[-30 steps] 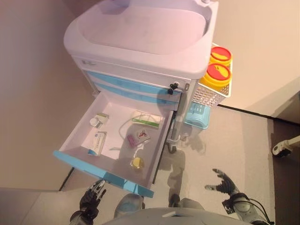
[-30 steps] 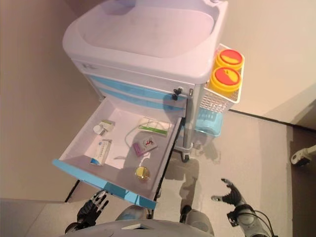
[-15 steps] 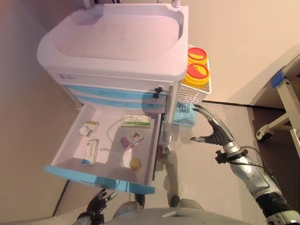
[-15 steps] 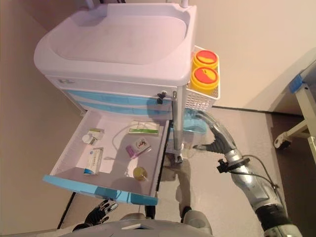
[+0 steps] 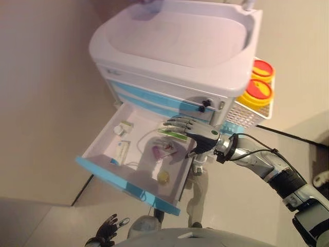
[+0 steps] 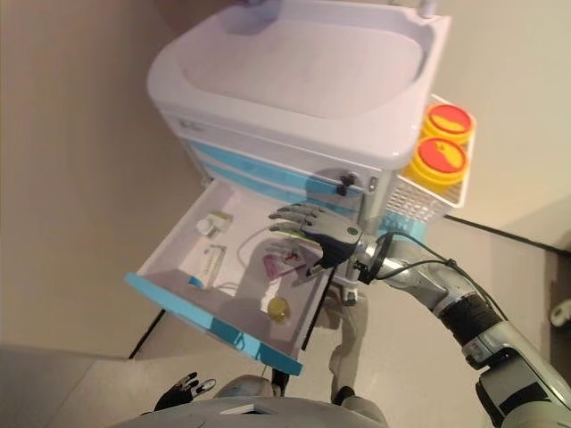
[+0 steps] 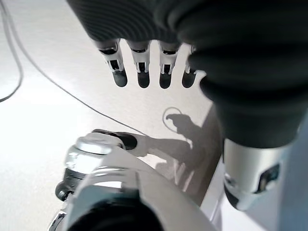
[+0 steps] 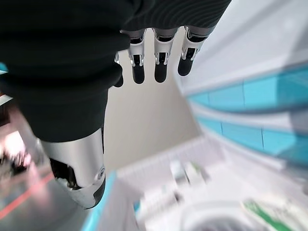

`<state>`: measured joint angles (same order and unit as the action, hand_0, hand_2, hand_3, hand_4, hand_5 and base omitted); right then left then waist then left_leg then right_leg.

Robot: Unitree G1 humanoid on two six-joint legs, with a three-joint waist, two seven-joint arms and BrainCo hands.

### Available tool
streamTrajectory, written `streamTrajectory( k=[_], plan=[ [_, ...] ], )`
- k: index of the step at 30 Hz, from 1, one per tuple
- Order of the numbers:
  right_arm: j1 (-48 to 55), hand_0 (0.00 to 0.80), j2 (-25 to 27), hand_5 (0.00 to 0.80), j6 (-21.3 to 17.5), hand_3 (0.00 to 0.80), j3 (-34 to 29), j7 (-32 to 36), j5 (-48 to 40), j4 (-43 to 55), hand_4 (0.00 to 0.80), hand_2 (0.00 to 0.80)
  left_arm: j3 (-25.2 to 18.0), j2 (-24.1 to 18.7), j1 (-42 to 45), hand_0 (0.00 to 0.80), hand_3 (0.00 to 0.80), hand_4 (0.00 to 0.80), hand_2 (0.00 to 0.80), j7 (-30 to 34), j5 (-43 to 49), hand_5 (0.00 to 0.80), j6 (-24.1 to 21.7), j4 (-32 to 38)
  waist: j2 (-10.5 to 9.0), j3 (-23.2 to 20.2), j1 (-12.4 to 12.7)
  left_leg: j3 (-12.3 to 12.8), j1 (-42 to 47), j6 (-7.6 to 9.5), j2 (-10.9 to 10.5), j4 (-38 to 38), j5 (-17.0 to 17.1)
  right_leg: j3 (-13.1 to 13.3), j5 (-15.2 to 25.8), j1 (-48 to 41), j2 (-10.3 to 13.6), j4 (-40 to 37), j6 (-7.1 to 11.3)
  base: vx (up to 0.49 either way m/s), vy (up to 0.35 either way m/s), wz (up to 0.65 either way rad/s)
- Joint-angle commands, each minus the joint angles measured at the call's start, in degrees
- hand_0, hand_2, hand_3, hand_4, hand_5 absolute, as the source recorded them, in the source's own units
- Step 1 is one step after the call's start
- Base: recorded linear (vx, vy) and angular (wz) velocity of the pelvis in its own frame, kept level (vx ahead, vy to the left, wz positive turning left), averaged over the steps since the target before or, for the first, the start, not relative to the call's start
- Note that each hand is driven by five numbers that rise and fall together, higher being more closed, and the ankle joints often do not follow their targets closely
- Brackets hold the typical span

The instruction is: Open the drawer and pick up the medicine

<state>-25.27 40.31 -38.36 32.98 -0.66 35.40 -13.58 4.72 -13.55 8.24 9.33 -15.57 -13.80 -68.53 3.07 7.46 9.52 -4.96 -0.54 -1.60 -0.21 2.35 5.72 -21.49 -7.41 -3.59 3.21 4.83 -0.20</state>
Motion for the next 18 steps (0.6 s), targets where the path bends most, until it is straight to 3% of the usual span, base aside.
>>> streamTrajectory(
  k=[1, 7, 18],
  plan=[
    [-3.82, 0.000, -2.45, 0.000, 2.22, 0.000, 3.87, -1.27, 2.98, -1.38, 0.000, 0.000, 0.61, -1.55, -1.80, 0.000, 0.000, 0.000, 0.000, 0.31, 2.69, 0.000, -0.45, -0.19, -3.34, 0.27, 2.28, -0.30, 0.28, 0.99, -3.42, -0.54, -6.25, 0.73, 2.33, -0.03, 2.49, -2.68, 2.35, 0.051, 0.002, 0.21],
    [-4.93, 0.000, -4.63, 0.000, 3.69, 0.000, 6.41, -2.66, 7.75, -8.51, 0.000, 0.000, 0.52, -1.53, -1.35, 0.000, 0.000, 0.000, 0.000, 1.07, 3.70, 0.000, -1.00, -0.17, -3.78, 0.29, 4.46, -2.28, -0.58, 1.13, -3.87, -0.78, -5.85, -0.56, 2.20, -0.15, 2.55, -2.48, 2.12, 0.035, 0.020, 0.21],
    [-4.90, 0.000, -7.60, 0.000, 1.38, 0.000, 8.77, -9.78, 20.06, -18.01, 0.000, 0.000, 0.32, -1.77, -1.59, 0.000, 0.000, 0.000, 0.000, 1.83, 3.21, 0.000, -3.23, -1.21, -3.90, 2.10, 6.46, -4.27, -1.80, 1.78, -4.46, -0.96, -5.44, -1.28, 2.35, 0.77, 2.88, -1.66, 2.40, 0.000, 0.010, 0.07]
  ],
)
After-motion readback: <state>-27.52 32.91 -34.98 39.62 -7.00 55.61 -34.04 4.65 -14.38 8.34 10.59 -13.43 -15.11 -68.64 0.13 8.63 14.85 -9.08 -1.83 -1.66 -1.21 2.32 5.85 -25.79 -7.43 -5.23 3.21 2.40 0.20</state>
